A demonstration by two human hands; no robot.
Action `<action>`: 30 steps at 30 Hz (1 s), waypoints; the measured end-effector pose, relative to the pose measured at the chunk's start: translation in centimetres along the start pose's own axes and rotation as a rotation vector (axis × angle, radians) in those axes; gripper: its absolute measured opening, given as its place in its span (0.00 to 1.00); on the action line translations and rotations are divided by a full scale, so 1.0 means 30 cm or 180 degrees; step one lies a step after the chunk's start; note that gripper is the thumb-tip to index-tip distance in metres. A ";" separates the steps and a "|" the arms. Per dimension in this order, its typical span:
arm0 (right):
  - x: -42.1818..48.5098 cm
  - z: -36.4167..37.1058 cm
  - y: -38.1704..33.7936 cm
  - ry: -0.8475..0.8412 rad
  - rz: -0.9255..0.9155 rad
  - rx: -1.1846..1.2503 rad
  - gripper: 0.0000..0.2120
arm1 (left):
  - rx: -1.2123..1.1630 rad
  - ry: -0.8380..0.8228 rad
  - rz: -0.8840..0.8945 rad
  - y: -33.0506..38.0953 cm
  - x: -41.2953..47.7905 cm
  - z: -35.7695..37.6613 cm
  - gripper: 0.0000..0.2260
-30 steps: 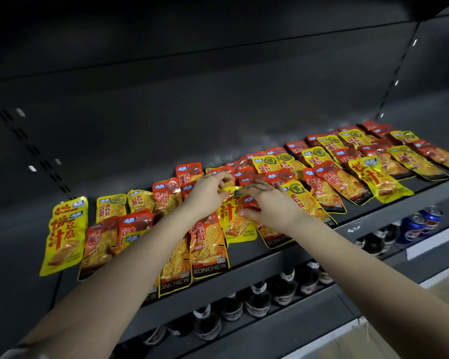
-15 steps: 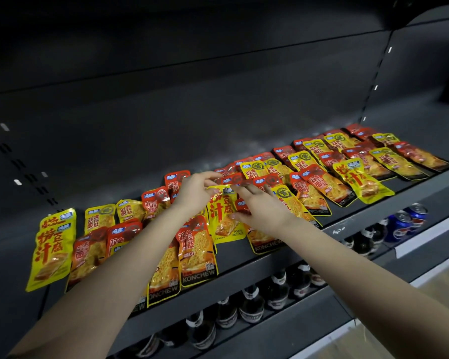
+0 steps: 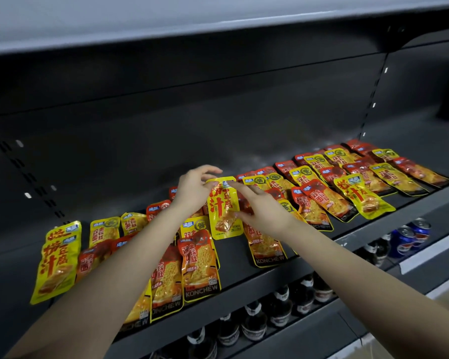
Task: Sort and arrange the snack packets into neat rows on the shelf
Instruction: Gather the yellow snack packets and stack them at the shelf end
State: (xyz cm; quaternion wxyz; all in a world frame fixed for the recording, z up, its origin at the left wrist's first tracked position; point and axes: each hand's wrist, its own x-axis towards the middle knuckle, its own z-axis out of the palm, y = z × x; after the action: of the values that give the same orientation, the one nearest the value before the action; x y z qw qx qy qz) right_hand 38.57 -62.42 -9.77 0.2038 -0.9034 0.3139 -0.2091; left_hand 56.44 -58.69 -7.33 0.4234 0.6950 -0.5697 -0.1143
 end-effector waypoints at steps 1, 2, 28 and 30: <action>0.007 0.004 -0.003 0.0013 -0.0078 0.0071 0.32 | -0.0015 0.0029 0.0031 0.001 0.001 -0.010 0.12; 0.014 0.009 -0.009 0.0035 -0.0164 0.0105 0.31 | -0.0037 0.0058 0.0059 0.001 0.002 -0.023 0.12; 0.180 0.361 -0.526 -0.0320 -0.1461 0.0544 0.27 | 0.0079 0.1338 -0.0696 -0.239 -0.354 -0.591 0.10; 0.175 0.404 -0.577 -0.0467 -0.1556 0.0456 0.29 | 0.0112 0.1444 -0.0802 -0.260 -0.408 -0.636 0.09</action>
State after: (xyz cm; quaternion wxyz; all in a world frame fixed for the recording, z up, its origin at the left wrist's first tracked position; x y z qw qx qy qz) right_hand 56.80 -50.51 -9.89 0.2330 -0.9485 0.0551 -0.2077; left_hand 70.12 -39.13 -5.16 0.5107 0.7756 -0.3711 0.0026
